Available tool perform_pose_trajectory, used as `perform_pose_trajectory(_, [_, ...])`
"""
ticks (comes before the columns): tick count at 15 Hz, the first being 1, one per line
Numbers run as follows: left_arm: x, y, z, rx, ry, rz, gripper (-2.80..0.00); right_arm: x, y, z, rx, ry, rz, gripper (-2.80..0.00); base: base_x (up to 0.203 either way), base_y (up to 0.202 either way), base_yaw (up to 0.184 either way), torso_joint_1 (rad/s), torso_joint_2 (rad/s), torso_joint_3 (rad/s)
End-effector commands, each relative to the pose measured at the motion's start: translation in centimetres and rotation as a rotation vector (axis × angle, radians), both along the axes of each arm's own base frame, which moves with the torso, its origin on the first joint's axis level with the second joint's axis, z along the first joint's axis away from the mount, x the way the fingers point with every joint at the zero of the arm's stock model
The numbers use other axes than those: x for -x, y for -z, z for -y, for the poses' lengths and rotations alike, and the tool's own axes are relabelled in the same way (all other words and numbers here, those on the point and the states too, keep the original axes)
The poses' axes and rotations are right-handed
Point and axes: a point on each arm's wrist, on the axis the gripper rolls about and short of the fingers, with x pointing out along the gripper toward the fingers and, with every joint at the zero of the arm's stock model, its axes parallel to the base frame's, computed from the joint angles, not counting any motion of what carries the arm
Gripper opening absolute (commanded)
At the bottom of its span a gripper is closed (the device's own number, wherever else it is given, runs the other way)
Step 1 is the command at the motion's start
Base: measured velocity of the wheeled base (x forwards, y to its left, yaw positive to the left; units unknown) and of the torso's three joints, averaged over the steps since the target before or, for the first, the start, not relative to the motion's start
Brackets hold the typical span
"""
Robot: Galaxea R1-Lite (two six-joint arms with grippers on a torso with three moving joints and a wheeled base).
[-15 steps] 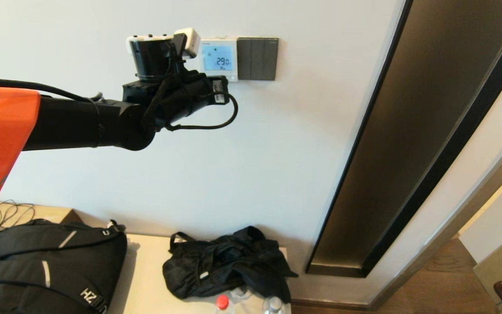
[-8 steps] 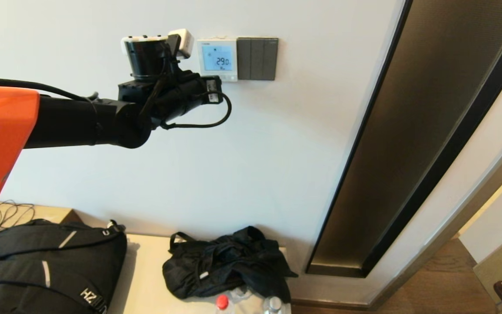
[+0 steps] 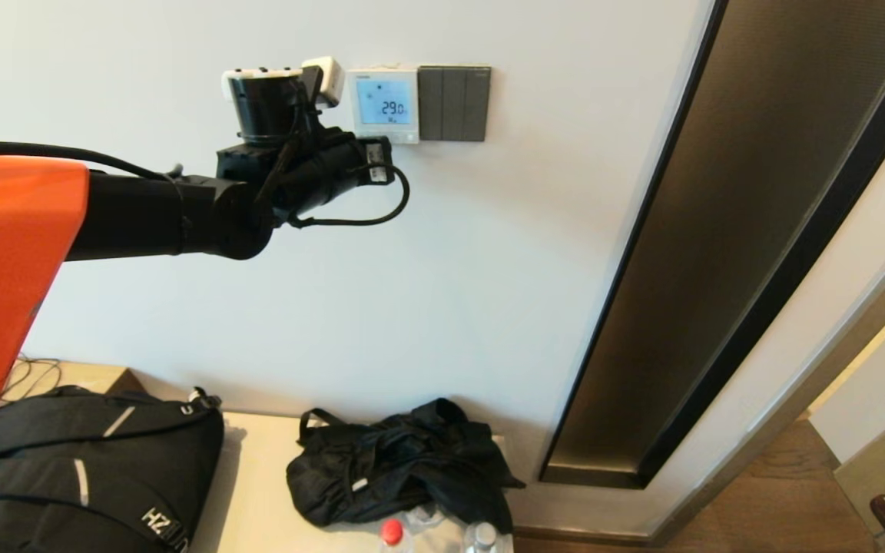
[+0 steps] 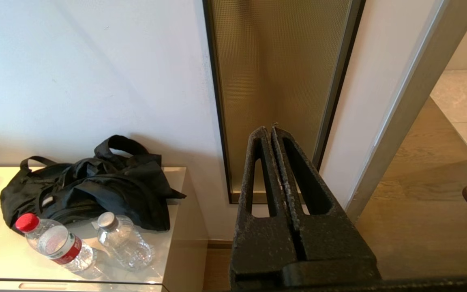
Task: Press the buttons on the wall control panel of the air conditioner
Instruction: Press the temperature decrease button
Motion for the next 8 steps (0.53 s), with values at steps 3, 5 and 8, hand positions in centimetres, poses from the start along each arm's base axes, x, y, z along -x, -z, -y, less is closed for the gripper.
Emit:
perform_pose_trajectory(3, [-0.93, 0.24, -0.43, 0.001, -0.015, 0.001, -2.8, -0.01, -0.02, 0.0, 0.0, 0.0, 0.0, -2.8, 0.0, 0.0, 0.0, 0.0, 0.0, 0.0])
perform_pose_trajectory(5, [-0.95, 0.16, -0.49, 0.002, -0.017, 0.004, -2.8, -0.01, -0.02, 0.0, 0.0, 0.0, 0.0, -2.8, 0.0, 0.0, 0.0, 0.0, 0.0, 0.0])
perform_pose_trajectory(8, [-1.01, 0.04, -0.74, 0.004, -0.022, 0.007, -2.8, -0.01, -0.01, 0.0, 0.0, 0.0, -0.001, -2.8, 0.0, 0.0, 0.0, 0.0, 0.0, 0.0])
